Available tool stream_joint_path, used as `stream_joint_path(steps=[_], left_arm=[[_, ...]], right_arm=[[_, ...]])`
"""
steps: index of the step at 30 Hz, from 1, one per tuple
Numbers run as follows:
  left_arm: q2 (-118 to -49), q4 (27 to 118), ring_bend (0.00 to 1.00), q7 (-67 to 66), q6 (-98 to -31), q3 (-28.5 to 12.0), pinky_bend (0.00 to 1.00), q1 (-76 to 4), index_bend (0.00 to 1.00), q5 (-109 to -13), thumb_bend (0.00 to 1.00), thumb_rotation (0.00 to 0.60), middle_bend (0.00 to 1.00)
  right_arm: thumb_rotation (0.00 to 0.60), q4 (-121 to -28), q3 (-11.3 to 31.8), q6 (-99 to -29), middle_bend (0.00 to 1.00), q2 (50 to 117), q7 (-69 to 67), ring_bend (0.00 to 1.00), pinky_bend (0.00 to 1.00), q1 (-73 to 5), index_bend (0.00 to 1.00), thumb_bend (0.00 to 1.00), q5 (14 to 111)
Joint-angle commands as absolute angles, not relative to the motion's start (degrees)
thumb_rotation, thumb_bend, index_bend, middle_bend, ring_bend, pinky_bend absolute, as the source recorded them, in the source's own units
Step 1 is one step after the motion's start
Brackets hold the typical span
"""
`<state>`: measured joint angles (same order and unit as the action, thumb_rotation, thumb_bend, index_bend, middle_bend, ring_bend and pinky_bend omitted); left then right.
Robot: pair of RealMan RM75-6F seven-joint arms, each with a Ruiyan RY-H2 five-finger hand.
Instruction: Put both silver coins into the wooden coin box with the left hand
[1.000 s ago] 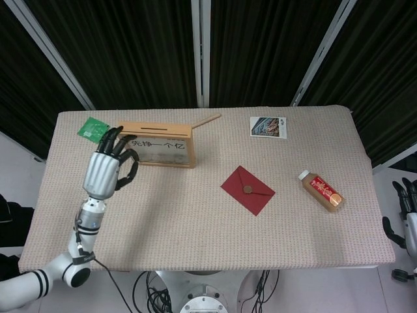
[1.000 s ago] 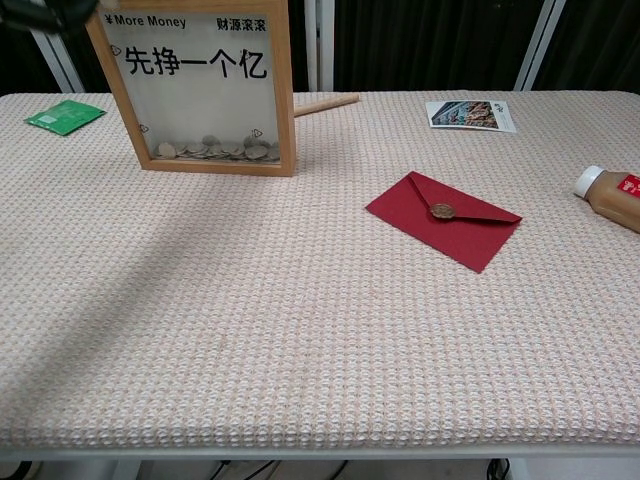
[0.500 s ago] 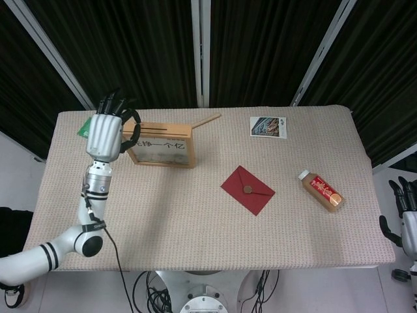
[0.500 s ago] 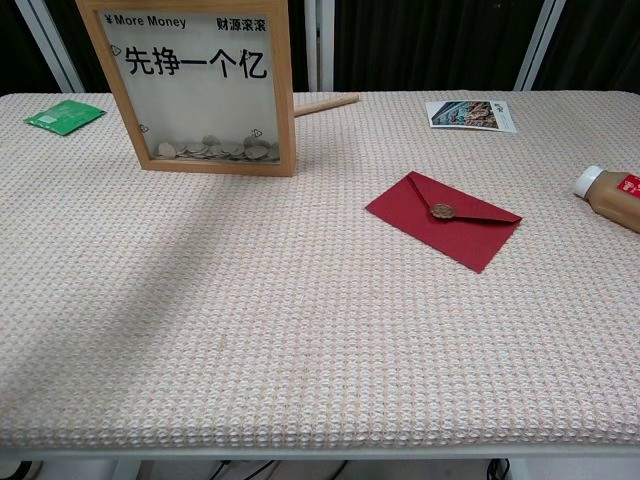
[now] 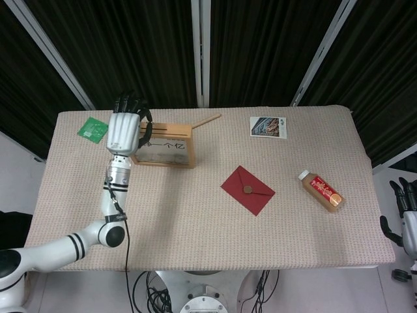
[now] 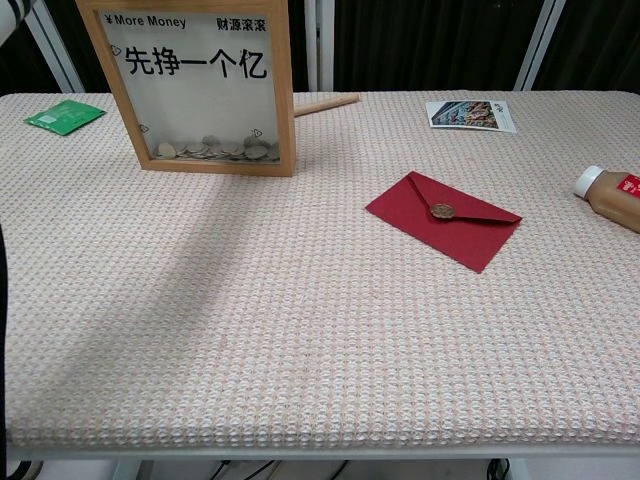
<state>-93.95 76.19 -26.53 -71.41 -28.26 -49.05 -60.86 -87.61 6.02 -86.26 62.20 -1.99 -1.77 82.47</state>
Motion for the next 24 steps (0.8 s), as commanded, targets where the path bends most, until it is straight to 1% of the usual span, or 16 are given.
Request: stream_joint_path(steps=[1,11,24], left_arm=[[-94.75,76.88,0.08,-28.31,-72.24,-28.19,0.09,-49.67,0.63,-59.39,0.49,0.600,0.25],[-96.69,75.07,0.08,-30.47,-72.68,-27.65,0.08,-51.02,0.63,-56.98,0.49,0.600,0.25],[-95.94,75.76,0.08,-31.08,-73.10,-26.77,0.08,-51.08,0.64,-56.38,0.50,0.600,0.25]], right_arm=[[0.600,-87.08,5.94,-86.04,0.00,62.47,-2.41,0.00,0.00,-1.84,0.00,0.36,82.42],[0.600,-85.89,5.88,-86.50,0.00,62.56,-4.14,0.00,0.00,-1.54,0.00,0.36,82.56],[0.600,-85.48,6.11,-86.43,0.00,62.29,-4.67,0.00,0.00,-1.53,0.00,0.36,82.25]])
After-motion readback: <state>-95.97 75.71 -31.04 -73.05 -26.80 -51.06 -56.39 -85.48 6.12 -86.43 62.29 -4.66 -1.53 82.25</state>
